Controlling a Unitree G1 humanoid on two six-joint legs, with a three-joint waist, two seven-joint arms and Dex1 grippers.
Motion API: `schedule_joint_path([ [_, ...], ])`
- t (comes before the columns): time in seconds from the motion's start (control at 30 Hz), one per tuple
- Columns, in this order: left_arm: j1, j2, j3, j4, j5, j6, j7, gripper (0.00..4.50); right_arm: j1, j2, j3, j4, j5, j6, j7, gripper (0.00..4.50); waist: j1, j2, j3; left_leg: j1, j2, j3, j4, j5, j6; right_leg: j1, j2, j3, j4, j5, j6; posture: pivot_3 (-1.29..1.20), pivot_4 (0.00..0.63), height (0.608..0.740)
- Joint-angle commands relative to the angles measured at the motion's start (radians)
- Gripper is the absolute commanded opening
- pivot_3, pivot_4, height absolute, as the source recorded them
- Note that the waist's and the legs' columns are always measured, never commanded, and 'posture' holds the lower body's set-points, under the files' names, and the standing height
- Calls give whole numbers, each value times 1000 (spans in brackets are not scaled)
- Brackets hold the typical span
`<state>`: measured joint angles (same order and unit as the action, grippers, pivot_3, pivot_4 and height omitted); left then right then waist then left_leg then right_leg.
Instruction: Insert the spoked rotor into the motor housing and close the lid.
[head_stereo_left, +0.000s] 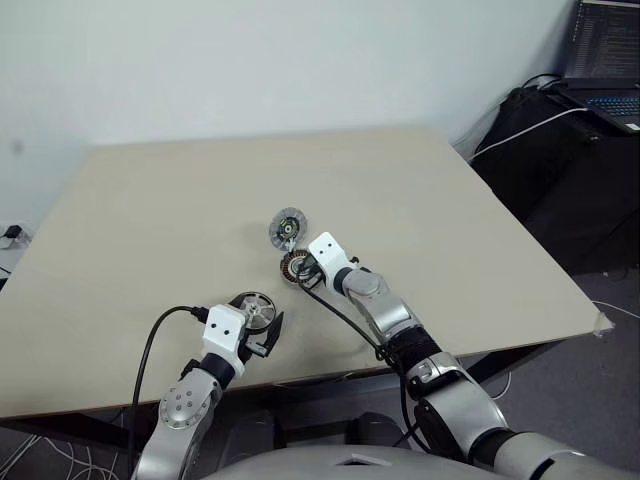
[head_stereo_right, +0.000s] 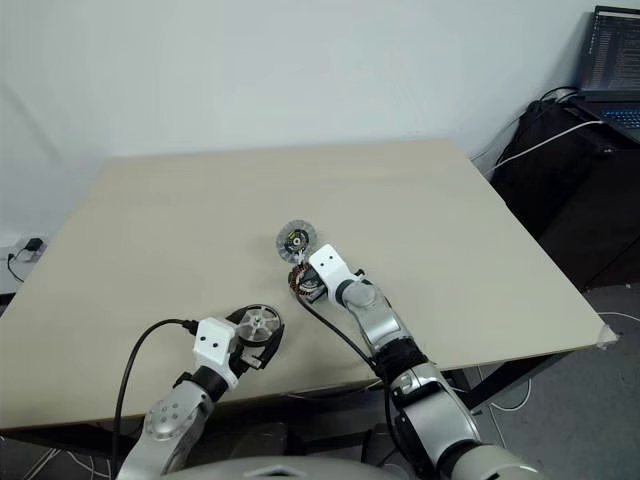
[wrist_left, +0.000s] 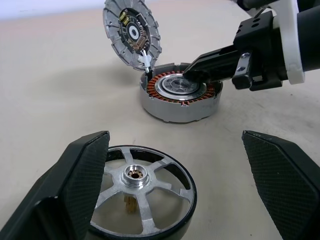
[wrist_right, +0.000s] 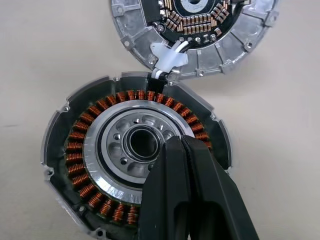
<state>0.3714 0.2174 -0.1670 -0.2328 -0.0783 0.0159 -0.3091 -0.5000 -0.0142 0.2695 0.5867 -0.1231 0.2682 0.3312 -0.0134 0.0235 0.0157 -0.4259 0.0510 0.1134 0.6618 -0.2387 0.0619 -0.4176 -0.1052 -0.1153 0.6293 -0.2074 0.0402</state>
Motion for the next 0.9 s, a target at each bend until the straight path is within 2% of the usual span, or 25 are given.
schedule_joint_path([
  [0.03,-14,-1,2,-25,-1,-4,-6,4500,-14,14,-13,-63,20,-21,12,39,-1,0,0,0,0,0,0,0,0,0,0,0,0,0,0,0,0,740],
  [0.33,-4,-5,2,-31,1,-6,-1,4500,-23,42,5,-66,18,-25,28,39,-1,0,0,-1,1,1,0,0,0,-1,1,1,0,0,0,0,0,740],
  [0.73,11,-7,5,-43,1,-8,9,4500,-39,64,23,43,4,-35,30,39,-2,0,0,-1,1,2,0,0,0,-2,1,2,0,0,0,0,0,740],
  [0.9,11,-7,5,-41,0,-9,9,4500,-31,61,13,17,26,-43,57,39,-3,0,0,-1,1,2,0,0,0,-2,1,2,0,0,0,0,0,740],
])
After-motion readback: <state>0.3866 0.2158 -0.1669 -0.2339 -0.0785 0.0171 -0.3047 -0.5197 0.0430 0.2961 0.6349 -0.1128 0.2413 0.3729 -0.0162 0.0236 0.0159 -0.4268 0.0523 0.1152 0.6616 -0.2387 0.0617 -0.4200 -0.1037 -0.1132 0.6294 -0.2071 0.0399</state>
